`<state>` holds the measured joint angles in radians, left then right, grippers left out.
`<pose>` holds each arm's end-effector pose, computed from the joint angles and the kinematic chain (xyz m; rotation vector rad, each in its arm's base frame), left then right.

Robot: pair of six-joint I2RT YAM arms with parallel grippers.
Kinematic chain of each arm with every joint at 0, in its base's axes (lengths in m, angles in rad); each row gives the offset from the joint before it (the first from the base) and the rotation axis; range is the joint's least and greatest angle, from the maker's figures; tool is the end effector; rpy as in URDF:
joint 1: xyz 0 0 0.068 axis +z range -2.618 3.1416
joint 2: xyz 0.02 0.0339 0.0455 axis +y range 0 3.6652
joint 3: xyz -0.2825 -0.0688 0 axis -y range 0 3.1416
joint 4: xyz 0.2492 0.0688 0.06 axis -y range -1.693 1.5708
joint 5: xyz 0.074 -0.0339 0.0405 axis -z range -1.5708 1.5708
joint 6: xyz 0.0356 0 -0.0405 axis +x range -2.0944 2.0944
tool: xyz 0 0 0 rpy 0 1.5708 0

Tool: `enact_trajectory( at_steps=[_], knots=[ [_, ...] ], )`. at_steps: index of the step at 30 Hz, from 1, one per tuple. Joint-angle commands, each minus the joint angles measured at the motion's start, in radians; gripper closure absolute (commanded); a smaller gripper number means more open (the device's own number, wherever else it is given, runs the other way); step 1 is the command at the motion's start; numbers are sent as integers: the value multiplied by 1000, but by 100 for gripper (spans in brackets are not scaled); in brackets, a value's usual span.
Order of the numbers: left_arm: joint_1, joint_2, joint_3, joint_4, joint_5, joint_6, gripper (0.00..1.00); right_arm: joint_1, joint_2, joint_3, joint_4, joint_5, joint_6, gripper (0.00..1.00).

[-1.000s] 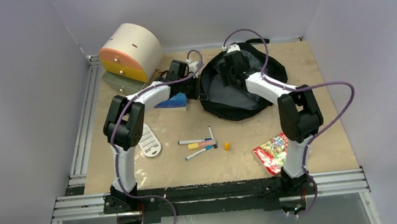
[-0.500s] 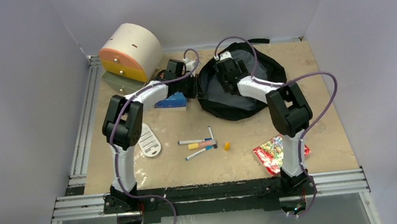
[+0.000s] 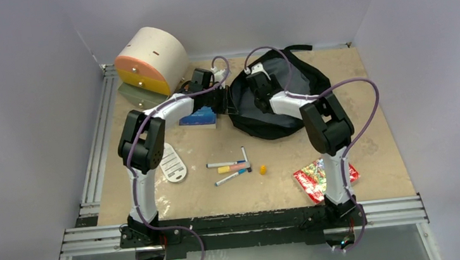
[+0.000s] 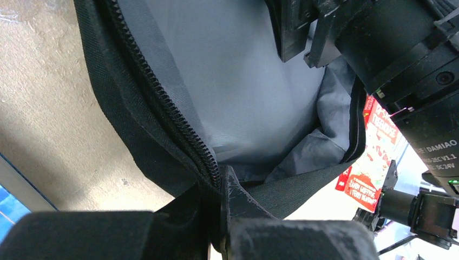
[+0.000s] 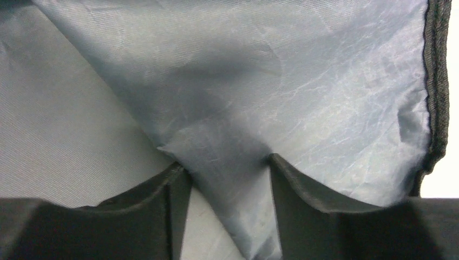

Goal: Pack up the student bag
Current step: Adjust the student bag at the center of the board.

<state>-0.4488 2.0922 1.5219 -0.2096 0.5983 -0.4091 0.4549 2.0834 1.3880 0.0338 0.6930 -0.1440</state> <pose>0.4205 -0.2248 0.2017 0.3620 2.4301 -1.1065 0.4307 0.1853 0.1838 -0.2634 2.1002 -0.5858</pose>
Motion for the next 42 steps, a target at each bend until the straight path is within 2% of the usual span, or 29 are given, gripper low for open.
enact_trajectory(
  at_steps=[1,5,9,23,26,30,33,42],
  knots=[
    [13,-71,9,41,47,-12,100,0,-26,40,32,97,4,54],
    [15,-70,9,41,48,-13,100,-1,-91,53,12,40,12,81],
    [16,-69,9,41,42,-13,100,-1,-134,116,-83,-34,30,100],
    [21,-73,15,10,-38,16,100,-18,-212,297,-264,-76,58,100],
    [22,-78,15,0,-88,31,100,-39,-202,328,-306,-186,101,100],
    [24,-83,14,-9,-116,46,100,-104,-205,340,-345,-457,166,100],
    [24,-83,15,-6,-90,49,94,-139,-207,333,-354,-575,180,100],
    [24,-142,24,36,21,0,67,-140,-133,308,-361,-555,193,99]
  ],
)
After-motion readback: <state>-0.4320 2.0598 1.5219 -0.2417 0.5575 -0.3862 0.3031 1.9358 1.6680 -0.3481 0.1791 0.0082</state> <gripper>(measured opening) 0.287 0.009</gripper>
